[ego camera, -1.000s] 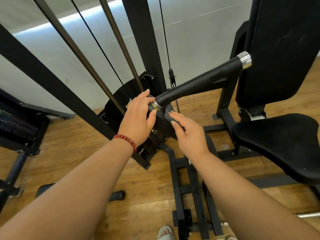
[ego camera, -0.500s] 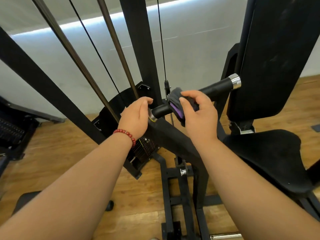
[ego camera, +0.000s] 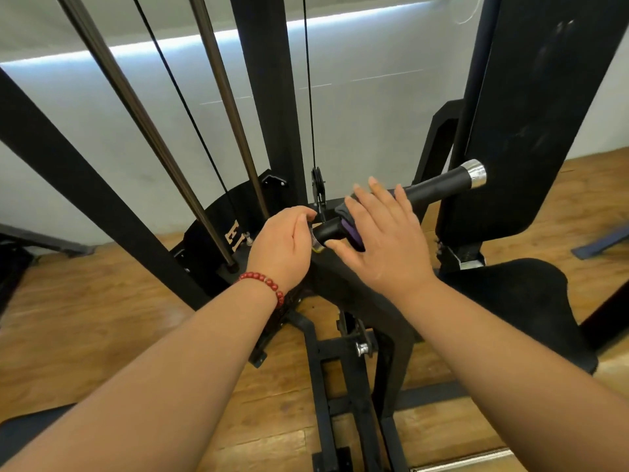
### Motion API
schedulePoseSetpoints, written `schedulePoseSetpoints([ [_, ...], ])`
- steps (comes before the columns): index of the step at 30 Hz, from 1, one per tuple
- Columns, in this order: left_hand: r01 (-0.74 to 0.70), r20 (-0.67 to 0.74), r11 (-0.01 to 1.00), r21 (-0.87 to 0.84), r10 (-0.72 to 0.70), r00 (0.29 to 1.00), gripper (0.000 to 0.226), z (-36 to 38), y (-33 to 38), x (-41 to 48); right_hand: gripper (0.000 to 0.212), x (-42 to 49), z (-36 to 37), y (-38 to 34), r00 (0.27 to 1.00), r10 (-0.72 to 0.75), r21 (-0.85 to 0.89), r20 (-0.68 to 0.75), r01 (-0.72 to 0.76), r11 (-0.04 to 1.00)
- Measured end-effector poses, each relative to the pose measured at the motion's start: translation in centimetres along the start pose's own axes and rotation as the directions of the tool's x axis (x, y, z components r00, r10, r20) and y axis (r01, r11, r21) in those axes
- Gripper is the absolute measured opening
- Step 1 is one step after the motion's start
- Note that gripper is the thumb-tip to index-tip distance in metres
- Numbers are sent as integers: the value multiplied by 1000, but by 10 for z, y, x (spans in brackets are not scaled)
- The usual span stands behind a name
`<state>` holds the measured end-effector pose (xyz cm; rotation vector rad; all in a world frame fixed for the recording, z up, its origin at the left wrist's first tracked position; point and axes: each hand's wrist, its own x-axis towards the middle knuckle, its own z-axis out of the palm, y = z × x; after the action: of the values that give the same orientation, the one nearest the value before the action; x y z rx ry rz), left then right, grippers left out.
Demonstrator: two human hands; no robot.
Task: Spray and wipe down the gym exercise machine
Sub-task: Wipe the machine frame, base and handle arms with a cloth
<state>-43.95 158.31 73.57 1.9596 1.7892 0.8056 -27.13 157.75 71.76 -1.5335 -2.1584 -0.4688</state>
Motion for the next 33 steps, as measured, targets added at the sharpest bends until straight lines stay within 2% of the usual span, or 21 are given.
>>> schedulePoseSetpoints([
  [2, -33, -1, 999, -15, 33, 999, 38, 1, -3, 2, 52, 6, -2, 5, 997, -75, -63, 3, 75, 995],
  [4, -38, 3, 999, -29, 38, 999, 38, 2, -6, 4, 48, 11, -7, 14, 998, -66, -117, 1, 66, 991],
  [6, -38, 14, 999, -35, 39, 999, 38, 3, -7, 6, 47, 11, -14, 18, 994, 103, -145, -27, -106, 984],
  [8, -58, 12, 998, -32, 58, 998, 38, 3, -8, 6, 43, 10, -13, 10, 947, 293, -109, -130, -307, 945],
  [9, -72, 11, 997, -28, 73, 997, 39, 3, -8, 6, 42, 10, -9, -1, 928, 337, -79, -159, -353, 932],
  [11, -115, 9, 993, -28, 115, 993, 39, 2, -9, 5, 45, 8, 2, -24, 950, 279, -38, -143, -287, 957],
  [13, -148, 20, 989, -30, 149, 989, 38, 1, -10, 5, 46, 6, 7, -27, 990, 114, -30, -86, -117, 993],
  [15, -148, 29, 989, -28, 149, 988, 37, 0, -11, 5, 50, 3, -2, -9, 1000, -17, -77, -13, 16, 997],
  [16, -143, 31, 989, -25, 144, 989, 37, 0, -10, 5, 53, 1, -9, 3, 1000, -28, -118, 0, 28, 993],
  [17, -132, 36, 991, -25, 133, 990, 37, 0, -10, 5, 55, 0, -16, 16, 999, 28, -147, -18, -30, 989],
  [19, -103, 39, 994, -28, 104, 994, 37, 1, -10, 5, 61, -1, -25, 27, 964, 239, -117, -114, -252, 961],
  [21, -89, 39, 996, -32, 90, 995, 37, 2, -10, 6, 60, 2, -20, 16, 934, 322, -69, -156, -336, 940],
  [22, -91, 44, 995, -28, 92, 995, 38, 3, -10, 7, 57, 3, -15, 7, 949, 280, -74, -142, -293, 953],
  [24, -98, 60, 995, -6, 98, 993, 38, 2, -9, 6, 55, 1, -6, -1, 991, 94, -100, -93, -104, 990],
  [26, -86, 74, 996, 15, 85, 994, 36, 0, -7, 6, 59, -2, -13, 16, 996, -92, -117, -20, 89, 989],
  [28, -87, 70, 996, 35, 85, 994, 36, -2, -3, 5, 60, -4, -23, 48, 989, -145, -134, -1, 143, 981],
  [31, -132, 76, 987, 95, 125, 989, 35, -5, 6, 2, 55, -4, -32, 70, 983, 147, -3, -111, -149, 989],
  [33, -171, 103, 972, 161, 156, 982, 35, -9, 14, 3, 51, -2, -24, 52, 947, 263, 51, -183, -258, 965],
])
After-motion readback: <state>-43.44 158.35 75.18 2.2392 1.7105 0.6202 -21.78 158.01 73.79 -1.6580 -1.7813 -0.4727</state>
